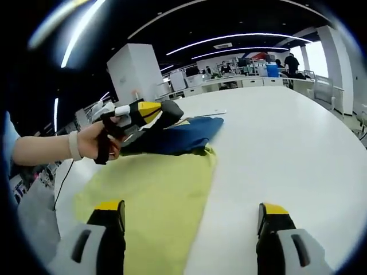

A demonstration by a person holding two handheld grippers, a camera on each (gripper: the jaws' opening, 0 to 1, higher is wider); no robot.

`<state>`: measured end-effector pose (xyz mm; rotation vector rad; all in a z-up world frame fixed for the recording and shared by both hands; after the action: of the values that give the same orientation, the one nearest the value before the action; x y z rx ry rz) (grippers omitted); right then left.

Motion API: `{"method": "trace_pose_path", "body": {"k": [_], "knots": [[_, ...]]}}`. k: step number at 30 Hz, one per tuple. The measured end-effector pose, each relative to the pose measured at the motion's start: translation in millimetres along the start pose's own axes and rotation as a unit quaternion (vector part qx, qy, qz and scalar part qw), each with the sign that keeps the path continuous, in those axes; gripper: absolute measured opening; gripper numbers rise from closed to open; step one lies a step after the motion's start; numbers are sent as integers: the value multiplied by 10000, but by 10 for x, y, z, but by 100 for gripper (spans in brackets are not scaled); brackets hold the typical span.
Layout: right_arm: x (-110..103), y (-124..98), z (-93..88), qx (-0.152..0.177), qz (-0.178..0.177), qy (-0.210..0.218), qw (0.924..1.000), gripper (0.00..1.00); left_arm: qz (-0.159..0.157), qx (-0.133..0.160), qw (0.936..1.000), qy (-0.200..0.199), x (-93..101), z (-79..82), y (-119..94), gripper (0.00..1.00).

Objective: Fold the garment on the visible template until the final outline fits inside the template.

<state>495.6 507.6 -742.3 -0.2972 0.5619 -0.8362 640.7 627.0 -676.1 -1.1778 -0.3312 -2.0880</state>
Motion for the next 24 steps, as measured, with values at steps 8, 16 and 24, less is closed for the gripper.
{"method": "trace_pose_path", "body": {"k": [8,16,24], "knots": [[60,-136,-6,26,-91,-82,9999,97,136,-395,9991,-12,-64,-350,235,0],[110,-228,25,170,-190,10,9997,96,373,-631,9973,77,-222,-508,287,0],[91,-203,7,148,-140,-6,9998,97,350,-824,9947,498,-221,-624,287,0]]}}
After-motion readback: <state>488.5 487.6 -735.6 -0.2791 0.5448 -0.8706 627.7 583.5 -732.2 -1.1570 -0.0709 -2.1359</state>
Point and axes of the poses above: the point that each gripper's makers call its tool centre point, and the gripper's own axes: y roughly forward along the fingers, x roughly to its right, z roughly out of its top, the point moved 1 cm from there along -y, roughly backward along the fingers, and after that the axes turned 8 degrees about z, right-handed, at the moved point
